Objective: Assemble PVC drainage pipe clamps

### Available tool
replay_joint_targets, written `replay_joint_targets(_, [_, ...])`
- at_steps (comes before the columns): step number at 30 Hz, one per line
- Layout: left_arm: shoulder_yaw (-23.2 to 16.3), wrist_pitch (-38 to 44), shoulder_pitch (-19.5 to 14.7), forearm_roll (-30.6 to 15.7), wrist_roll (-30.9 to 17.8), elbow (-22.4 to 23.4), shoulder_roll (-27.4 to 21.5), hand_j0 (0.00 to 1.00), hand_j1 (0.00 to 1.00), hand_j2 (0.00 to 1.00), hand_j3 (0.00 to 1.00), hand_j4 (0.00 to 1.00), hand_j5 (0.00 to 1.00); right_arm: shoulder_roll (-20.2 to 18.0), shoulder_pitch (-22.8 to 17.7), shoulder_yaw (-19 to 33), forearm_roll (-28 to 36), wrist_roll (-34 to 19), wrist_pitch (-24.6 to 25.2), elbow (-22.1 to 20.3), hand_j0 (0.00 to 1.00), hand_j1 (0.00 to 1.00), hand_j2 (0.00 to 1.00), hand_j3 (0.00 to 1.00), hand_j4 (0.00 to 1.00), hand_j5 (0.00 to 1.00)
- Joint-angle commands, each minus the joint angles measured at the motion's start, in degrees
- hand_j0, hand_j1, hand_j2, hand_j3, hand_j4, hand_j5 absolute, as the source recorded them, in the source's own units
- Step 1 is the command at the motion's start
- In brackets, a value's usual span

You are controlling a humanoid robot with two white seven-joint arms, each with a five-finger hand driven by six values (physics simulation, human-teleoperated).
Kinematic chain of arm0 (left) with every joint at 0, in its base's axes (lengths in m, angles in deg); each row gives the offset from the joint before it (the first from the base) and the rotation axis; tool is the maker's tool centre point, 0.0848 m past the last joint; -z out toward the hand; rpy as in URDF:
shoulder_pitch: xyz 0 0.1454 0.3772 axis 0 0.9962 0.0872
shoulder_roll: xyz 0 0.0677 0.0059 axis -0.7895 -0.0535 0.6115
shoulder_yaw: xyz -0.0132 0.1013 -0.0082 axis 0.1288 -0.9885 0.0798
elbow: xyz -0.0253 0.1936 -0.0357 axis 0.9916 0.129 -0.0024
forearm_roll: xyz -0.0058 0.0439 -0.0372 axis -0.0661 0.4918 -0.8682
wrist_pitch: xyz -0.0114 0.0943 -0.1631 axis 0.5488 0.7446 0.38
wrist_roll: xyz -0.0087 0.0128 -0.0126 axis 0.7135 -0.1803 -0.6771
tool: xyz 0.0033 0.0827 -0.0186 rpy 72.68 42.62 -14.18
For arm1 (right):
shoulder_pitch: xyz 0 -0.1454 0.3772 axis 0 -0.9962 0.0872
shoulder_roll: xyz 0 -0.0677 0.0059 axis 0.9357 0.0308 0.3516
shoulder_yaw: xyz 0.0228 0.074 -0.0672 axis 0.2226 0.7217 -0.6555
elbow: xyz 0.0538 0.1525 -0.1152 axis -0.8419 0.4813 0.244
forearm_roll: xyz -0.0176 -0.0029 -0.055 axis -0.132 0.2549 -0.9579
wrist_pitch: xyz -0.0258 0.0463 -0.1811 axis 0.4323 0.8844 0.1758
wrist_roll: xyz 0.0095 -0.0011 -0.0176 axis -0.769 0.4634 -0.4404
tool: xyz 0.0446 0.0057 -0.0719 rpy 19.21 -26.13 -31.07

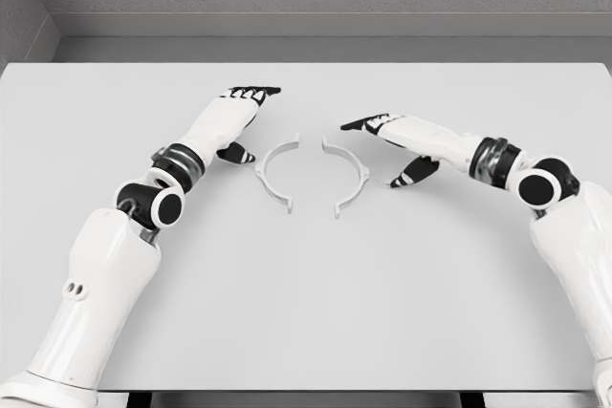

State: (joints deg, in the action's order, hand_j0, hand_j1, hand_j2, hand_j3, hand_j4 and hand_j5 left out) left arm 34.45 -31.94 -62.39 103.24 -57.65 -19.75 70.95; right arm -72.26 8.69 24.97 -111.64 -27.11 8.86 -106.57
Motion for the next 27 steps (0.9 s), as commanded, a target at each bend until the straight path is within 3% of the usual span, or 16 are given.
replay_joint_targets(1, [-0.52, 0.06, 0.00, -0.07, 0.07, -0.07, 0.08, 1.00, 1.00, 1.00, 1.00, 1.00, 1.00, -3.16, -0.18, 0.07, 0.75, 0.03, 0.11, -4.01, 1.00, 1.00, 1.00, 1.00, 1.00, 1.00])
replay_joint_targets(3, [-1.14, -0.03, 0.00, -0.07, 0.07, -0.51, 0.08, 1.00, 1.00, 1.00, 1.00, 1.00, 1.00, -5.45, -2.02, 0.07, 1.19, 0.03, 0.11, -8.67, 1.00, 1.00, 1.00, 1.00, 1.00, 1.00])
replay_joint_targets(7, [-1.31, -0.03, 0.09, -0.07, 0.07, -0.51, 0.61, 1.00, 1.00, 1.00, 1.00, 1.00, 1.00, -7.30, -4.83, 0.33, 1.37, 0.03, 0.02, -13.68, 1.00, 1.00, 1.00, 1.00, 1.00, 1.00])
replay_joint_targets(12, [-1.49, 0.06, 0.18, -0.07, 0.15, -0.69, 0.70, 1.00, 1.00, 1.00, 1.00, 1.00, 1.00, -8.44, -6.42, 0.77, 1.37, 0.03, -2.70, -16.32, 1.00, 1.00, 1.00, 1.00, 1.00, 1.00])
replay_joint_targets(27, [-2.28, 0.06, 0.35, 0.54, 0.15, -1.04, 2.98, 1.00, 1.00, 1.00, 1.00, 1.00, 1.00, -9.32, -8.53, 1.04, 1.46, 0.03, -2.88, -19.75, 1.00, 1.00, 1.00, 1.00, 1.00, 1.00])
